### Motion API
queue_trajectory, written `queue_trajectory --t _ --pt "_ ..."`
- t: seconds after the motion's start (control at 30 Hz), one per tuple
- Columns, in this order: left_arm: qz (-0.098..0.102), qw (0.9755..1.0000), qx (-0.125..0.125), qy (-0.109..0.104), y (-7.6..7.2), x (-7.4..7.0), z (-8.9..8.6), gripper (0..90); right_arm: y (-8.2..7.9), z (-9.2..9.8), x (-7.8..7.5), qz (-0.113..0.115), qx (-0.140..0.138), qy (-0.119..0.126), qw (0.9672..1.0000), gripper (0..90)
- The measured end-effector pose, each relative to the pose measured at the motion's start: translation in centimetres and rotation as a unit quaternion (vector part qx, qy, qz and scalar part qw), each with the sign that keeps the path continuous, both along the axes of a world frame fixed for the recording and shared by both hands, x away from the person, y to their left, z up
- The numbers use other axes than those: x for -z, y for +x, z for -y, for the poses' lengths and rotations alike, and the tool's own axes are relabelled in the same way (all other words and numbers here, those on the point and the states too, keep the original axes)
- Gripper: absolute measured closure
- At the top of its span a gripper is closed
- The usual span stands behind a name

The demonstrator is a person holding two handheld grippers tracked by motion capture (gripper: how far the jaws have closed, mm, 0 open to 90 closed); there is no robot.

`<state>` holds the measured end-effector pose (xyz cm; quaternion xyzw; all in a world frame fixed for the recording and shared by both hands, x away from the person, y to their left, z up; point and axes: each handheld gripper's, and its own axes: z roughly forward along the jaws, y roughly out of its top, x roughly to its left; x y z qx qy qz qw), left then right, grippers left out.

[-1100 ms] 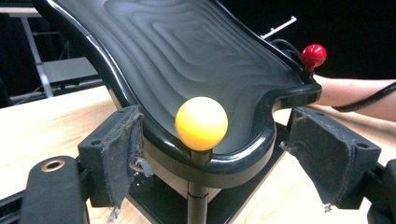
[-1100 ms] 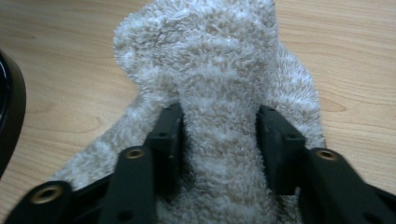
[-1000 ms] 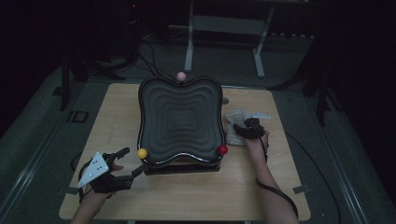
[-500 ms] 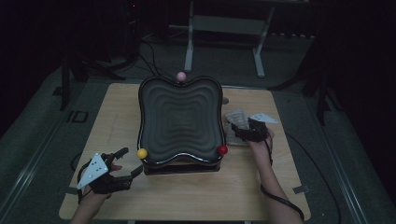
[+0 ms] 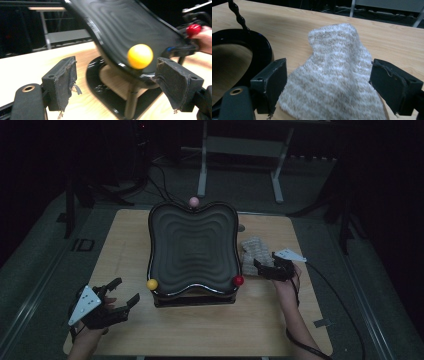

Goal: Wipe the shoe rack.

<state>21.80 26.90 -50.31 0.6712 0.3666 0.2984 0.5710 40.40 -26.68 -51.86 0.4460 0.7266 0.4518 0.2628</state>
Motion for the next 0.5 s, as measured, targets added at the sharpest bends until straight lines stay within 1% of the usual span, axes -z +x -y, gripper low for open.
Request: queue_trajectory --t 0.13,0.17,0.2,0.3,0.33,0.4,0.43,0.5 --pt "-0.001 0.9996 -0.027 0.005 0.2 0.6 -0.9 18.2 -0.7 0.5 0.3 -0.003 0.004 -0.004 1.0000 14.5" --pt "-0.002 0.9994 -0.034 0.002 0.2 0.8 -1.1 18.2 -0.8 0.6 0.5 -0.003 0.006 -0.006 1.0000 14.5" --pt "-0.008 0.9991 -0.041 0.000 0.4 1.0 -1.4 18.2 -1.0 0.8 0.7 -0.003 0.008 -0.007 0.9999 14.5" --pt "-0.017 0.9981 -0.058 0.007 0.7 1.7 -1.9 18.2 -1.4 1.1 1.2 -0.004 0.011 -0.007 0.9999 14.2" --pt "-0.020 0.9978 -0.062 0.006 0.7 1.8 -2.1 18.2 -1.5 1.3 1.4 -0.005 0.012 -0.008 0.9999 14.2" --pt "-0.027 0.9967 -0.075 0.008 0.9 2.2 -2.4 18.2 -1.8 1.4 1.6 -0.003 0.016 -0.010 0.9998 14.2" --pt "-0.032 0.9963 -0.080 0.006 1.0 2.4 -2.6 18.2 -1.9 1.6 1.7 0.000 0.016 -0.011 0.9998 14.2" --pt "-0.037 0.9955 -0.088 0.005 1.0 2.7 -2.9 18.2 -2.3 1.8 1.8 0.003 0.018 -0.007 0.9998 14.2"
